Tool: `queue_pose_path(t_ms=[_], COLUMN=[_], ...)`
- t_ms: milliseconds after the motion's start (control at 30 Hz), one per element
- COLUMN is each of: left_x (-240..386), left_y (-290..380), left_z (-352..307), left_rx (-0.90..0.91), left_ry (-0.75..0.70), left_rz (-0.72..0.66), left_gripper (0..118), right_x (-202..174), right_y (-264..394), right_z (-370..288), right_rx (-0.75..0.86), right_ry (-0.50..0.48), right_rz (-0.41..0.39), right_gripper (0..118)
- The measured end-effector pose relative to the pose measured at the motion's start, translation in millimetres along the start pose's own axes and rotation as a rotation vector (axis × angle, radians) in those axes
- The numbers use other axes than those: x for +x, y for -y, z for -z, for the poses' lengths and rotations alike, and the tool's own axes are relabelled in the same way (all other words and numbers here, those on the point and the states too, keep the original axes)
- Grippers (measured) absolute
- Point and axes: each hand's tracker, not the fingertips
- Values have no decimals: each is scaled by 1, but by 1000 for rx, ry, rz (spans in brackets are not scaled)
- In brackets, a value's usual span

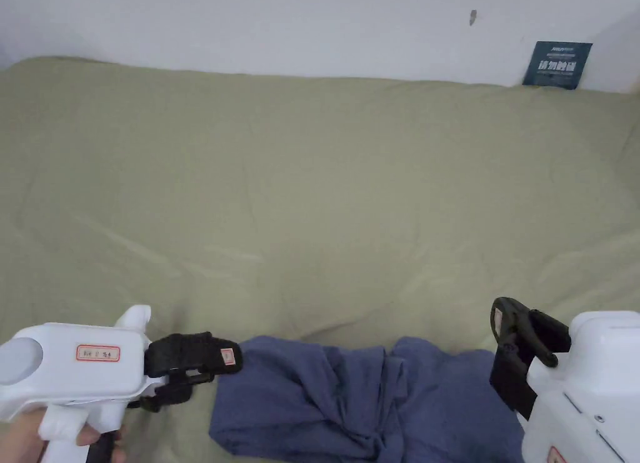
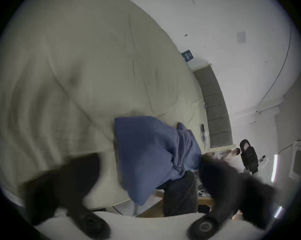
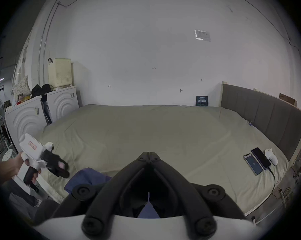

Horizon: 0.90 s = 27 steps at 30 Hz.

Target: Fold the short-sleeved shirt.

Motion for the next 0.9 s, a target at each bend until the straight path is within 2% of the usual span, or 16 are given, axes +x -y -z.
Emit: queue_pose_path(t_ms=[33, 100, 200, 267, 300, 333, 367, 400, 433, 533, 600, 633, 667, 800, 833, 900], left_x=[-7, -17, -29, -2, 0, 2, -5, -6, -7, -5, 1, 27, 34, 66, 76, 92], left_y=[1, -5, -10, 0, -1, -3, -2, -2, 0, -1, -7, 11, 12, 16, 17, 15], left_z=[1, 20, 44, 40, 41, 40, 49, 51, 50, 35, 12, -8, -24, -95, -106, -117], left_rx=[-1, -54, -101, -96, -87, -88, -98, -108, -108, -69, -27, -4, 22, 138, 174, 195], left_ry=[29, 72, 203, 260, 242, 227, 178, 48, 3, 87, 61, 54, 28, -268, -242, -313], left_rz=[-2, -90, -129, -169, -183, -177, -149, -128, -107, -153, -94, -88, -75, 47, 32, 53], left_gripper=[118, 117, 117, 114, 102, 77, 35, 12, 12, 12, 12, 12, 12, 12, 12, 12], right_x=[-1, -2, -2, -1, 0, 1, 2, 3, 4, 8, 10, 12, 13, 17, 19, 21], right_y=[0, 0, 0, 0, -1, -2, -2, -3, -4, -6, -7, -8, -9, -13, -14, -17], right_z=[2, 4, 6, 6, 5, 4, 3, 0, -2, -9, -13, -14, -15, -18, -19, -22], right_rx=[-4, -12, -18, -18, -18, -18, -16, -11, -7, 5, 15, 19, 23, 43, 46, 63], right_ry=[-2, -6, -4, -2, 1, 2, 5, 9, 8, 13, 15, 14, 13, 11, 8, 7], right_rz=[-2, -7, -17, -15, -15, -14, -13, -12, -13, -15, -13, -12, -10, -50, -48, -31], right_gripper=[0, 0, 0, 0, 0, 0, 0, 0, 0, 0, 0, 0, 0, 0, 0, 0])
